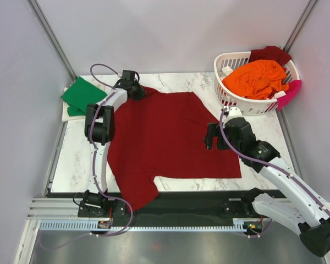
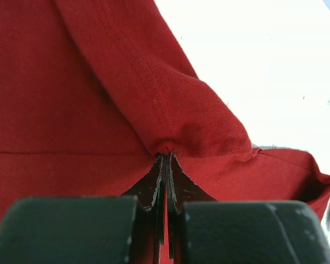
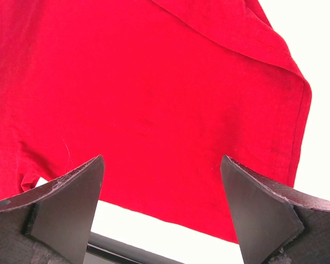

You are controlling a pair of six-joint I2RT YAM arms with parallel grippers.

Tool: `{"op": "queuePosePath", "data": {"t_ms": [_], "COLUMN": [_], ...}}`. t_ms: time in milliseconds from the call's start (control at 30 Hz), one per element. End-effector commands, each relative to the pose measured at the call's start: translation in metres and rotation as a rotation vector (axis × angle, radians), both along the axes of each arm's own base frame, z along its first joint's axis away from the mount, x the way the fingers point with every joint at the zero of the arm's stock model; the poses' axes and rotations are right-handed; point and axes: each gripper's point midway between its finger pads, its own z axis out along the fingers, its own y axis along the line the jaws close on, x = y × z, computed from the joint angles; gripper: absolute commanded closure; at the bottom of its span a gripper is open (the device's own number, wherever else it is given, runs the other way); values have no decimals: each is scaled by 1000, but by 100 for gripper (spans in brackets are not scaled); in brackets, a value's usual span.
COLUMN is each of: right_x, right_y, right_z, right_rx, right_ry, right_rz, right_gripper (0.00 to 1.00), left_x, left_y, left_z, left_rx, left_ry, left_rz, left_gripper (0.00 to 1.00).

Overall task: Fold and stack the t-shirts
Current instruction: Flatten the tshirt out

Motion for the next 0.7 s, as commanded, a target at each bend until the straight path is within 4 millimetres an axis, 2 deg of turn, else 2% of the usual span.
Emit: {"op": "queuePosePath", "data": {"t_ms": [0,233,333,367,400,433,467,500,533,567,600,633,667], "right_x": [2,2,3,2,3,3,4,4,4,4,4,4,4], "right_y": [-2,-1,0,-1,-1,-1,-1,-1,-1,-1,-1,-1,-1], "right_z": [-2,-7,-9,-9,-10,-12,-13,-14,-15,-15,-16,-16,-16], "right_rx": [-19,-27,-29,-31,-32,-34,-36,-39,-39,-41,-40,-42,-40], "right_ry": [-9,1,6,7,7,10,11,16,19,18,22,19,20], "right_rz": [-2,5,8,7,6,6,5,3,2,1,2,-2,-2], "right_gripper": [5,5,5,5,5,5,5,5,5,5,5,5,5], "left_x": [16,27,43,55,61,75,83,93,103,109,118,120,120], "left_y": [6,8,6,5,2,-1,-5,-9,-12,-17,-22,-27,-32], "left_z": [21,49,57,76,66,95,82,92,116,119,138,136,139], "left_rx": [-4,8,3,-7,-6,-17,-14,-23,-36,-57,-79,-87,-76], "left_ry": [-59,-126,-164,-215,-214,-290,-293,-343,-422,-468,-573,-602,-630], "left_rz": [25,25,26,25,17,15,7,-1,-9,-33,-46,-60,-73], "left_gripper": [98,98,98,98,98,98,98,98,94,88,79,41,23]}}
